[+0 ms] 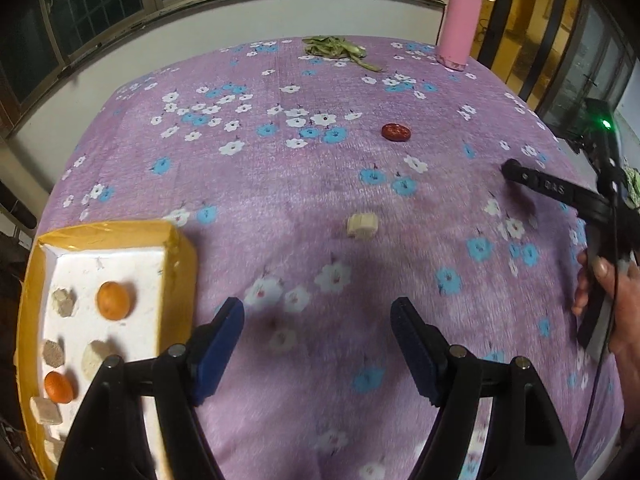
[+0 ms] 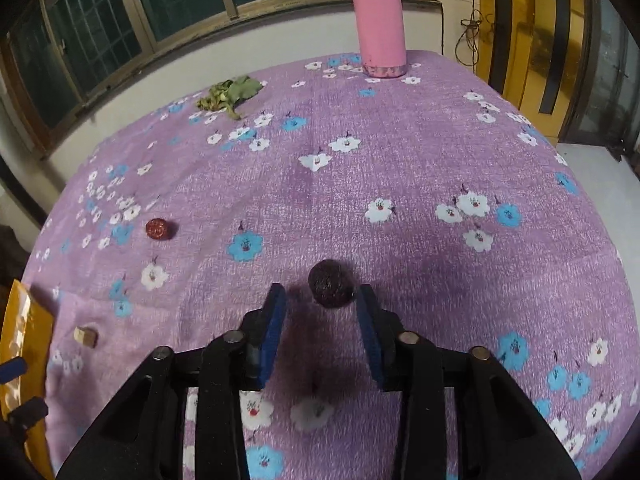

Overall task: Organize fruits
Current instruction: 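Move both tools to the cloth and grasp the dark plum with the right tool, then grasp a small beige piece with the left tool while the right tool holds the plum, then carry the beige piece and plum into the white tray and open both tools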

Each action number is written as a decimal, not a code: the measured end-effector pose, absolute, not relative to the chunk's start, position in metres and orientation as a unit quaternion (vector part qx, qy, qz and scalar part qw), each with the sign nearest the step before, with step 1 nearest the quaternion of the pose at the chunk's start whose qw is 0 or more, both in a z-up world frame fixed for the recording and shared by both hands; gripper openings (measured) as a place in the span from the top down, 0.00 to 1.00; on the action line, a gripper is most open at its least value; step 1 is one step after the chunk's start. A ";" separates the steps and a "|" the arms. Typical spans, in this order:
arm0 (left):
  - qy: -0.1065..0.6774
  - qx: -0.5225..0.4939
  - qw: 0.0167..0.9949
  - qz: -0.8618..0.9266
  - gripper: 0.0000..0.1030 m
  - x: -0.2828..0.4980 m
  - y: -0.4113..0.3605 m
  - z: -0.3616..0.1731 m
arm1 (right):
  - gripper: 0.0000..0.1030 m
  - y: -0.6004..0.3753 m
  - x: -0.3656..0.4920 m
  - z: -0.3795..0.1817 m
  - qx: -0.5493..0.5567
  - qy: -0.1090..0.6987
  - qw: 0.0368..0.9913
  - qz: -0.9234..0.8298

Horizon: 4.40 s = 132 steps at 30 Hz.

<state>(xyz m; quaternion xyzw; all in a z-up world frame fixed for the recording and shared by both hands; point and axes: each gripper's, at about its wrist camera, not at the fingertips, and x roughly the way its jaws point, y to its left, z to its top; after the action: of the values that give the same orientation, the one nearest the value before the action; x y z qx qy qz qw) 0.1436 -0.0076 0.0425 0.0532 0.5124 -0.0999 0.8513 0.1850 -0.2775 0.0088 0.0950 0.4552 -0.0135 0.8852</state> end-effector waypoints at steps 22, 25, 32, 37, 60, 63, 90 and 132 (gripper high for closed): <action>0.502 -0.003 0.855 -0.131 0.77 0.183 -0.031 0.022 | 0.79 -0.273 0.143 0.021 0.114 0.436 0.892 0.024; 0.499 -0.002 0.855 -0.140 0.77 0.169 -0.029 0.027 | 0.79 -0.266 0.129 0.029 0.105 0.429 0.897 0.032; 0.491 -0.011 0.855 -0.168 0.77 0.135 -0.019 0.039 | 0.79 -0.249 0.093 0.046 0.082 0.419 0.903 0.043; 0.498 -0.015 0.849 -0.173 0.77 0.120 -0.011 0.042 | 0.78 -0.252 0.092 0.044 0.073 0.418 0.905 0.017; 0.491 -0.029 0.848 -0.198 0.77 0.084 0.005 0.051 | 0.81 -0.229 0.087 0.049 0.004 0.412 0.911 0.026; 0.489 -0.029 0.848 -0.202 0.77 0.077 0.008 0.053 | 0.81 -0.209 0.058 0.060 -0.002 0.403 0.914 0.050; 0.467 -0.073 0.871 -0.133 0.77 0.041 0.156 0.073 | 0.81 -0.029 0.012 0.069 0.007 0.420 0.886 0.198; 0.518 -0.036 0.849 -0.097 0.77 0.211 0.234 0.018 | 0.81 0.088 0.167 0.025 -0.034 0.476 0.863 0.168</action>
<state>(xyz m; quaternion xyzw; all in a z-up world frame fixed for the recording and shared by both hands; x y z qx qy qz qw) 0.2108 0.2342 0.0180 -0.0360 0.5181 -0.0971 0.8490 0.1675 0.0878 0.0255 -0.0338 0.4761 0.1680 0.8625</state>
